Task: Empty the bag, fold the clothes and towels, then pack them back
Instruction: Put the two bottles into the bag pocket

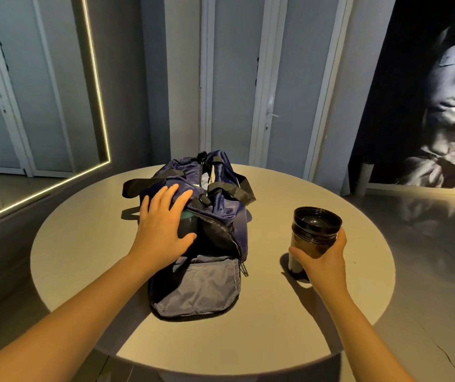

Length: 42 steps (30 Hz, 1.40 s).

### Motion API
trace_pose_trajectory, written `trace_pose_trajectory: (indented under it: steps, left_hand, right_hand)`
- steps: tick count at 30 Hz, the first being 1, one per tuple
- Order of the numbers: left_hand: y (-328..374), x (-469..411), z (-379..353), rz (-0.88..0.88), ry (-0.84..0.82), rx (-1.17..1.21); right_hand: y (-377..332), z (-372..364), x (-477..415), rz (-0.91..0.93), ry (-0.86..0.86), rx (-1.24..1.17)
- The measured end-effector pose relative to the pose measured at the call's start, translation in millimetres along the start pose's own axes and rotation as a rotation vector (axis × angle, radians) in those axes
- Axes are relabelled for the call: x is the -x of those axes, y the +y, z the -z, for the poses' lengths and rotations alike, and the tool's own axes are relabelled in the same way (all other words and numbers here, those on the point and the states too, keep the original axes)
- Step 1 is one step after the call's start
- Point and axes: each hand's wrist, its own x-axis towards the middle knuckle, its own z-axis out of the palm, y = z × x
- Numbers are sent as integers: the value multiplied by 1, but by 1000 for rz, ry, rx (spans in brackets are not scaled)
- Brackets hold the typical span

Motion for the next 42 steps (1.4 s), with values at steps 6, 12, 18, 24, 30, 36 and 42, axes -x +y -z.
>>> trace_pose_trajectory:
  steps: [6, 12, 18, 24, 30, 36, 42]
  left_hand:
    - [86, 37, 10, -139, 55, 597]
    - [170, 29, -20, 62, -411, 978]
    - [192, 16, -45, 157, -329, 1180]
    - [184, 9, -29, 179, -188, 1403]
    - [153, 7, -6, 149, -84, 1178]
    - [130, 29, 0, -28, -261, 814]
    - [126, 50, -12, 226, -197, 1281]
  right_hand:
    - [4, 2, 37, 40, -98, -42]
    - [13, 10, 66, -17, -220, -22]
    - [16, 11, 67, -31, -231, 13]
    - [14, 13, 69, -2, -224, -28]
    - [12, 21, 65, -81, 13, -229]
    - [18, 19, 68, 19, -92, -103]
    - [15, 19, 76, 133, -257, 47]
